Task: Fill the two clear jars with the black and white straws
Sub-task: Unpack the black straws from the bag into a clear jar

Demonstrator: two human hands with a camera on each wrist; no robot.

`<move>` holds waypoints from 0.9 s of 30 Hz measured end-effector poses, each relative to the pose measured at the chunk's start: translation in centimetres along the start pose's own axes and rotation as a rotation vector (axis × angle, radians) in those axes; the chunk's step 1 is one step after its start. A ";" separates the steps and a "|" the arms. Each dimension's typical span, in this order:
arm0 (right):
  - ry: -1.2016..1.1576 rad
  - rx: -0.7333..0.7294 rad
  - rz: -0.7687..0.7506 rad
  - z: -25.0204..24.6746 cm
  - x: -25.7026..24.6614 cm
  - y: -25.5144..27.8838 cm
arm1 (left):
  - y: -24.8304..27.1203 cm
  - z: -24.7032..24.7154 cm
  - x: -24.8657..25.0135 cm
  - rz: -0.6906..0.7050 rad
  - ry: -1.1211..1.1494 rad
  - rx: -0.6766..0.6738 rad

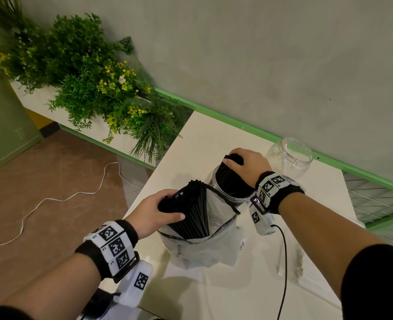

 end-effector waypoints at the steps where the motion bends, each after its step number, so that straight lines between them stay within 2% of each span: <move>1: -0.010 0.005 -0.019 0.0 -0.2 0.2 | 0.0 0.0 0.0 -0.001 -0.004 0.003; 7: -0.162 -0.101 -0.167 0.5 -1.9 1.9 | 0.6 -0.2 -0.4 0.008 -0.044 -0.006; 9: -0.210 -0.033 -0.225 -0.6 -1.8 3.2 | 0.8 -0.3 -0.7 -0.003 -0.043 0.009; 12: -0.127 0.157 -0.388 -2.3 -1.3 6.4 | 0.9 -0.4 -0.8 -0.012 -0.051 0.010; 16: 0.002 0.141 -0.546 -0.7 0.0 10.6 | 0.9 -0.4 -1.0 -0.012 -0.040 0.010; 22: 0.043 0.283 -0.603 0.5 0.6 12.1 | 0.8 -0.2 -1.3 -0.020 -0.040 0.011; 27: 0.013 0.301 -0.579 0.6 -0.2 11.9 | 0.9 -0.2 -1.6 -0.027 -0.036 0.012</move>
Point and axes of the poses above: each hand's wrist, its own y-axis away from the middle knuckle, its own z-axis out of the palm, x = y × z, the point moved 3 cm from there along -y, towards the middle knuckle, and after that the axes turned 3 degrees about z, right-handed, at the moved point
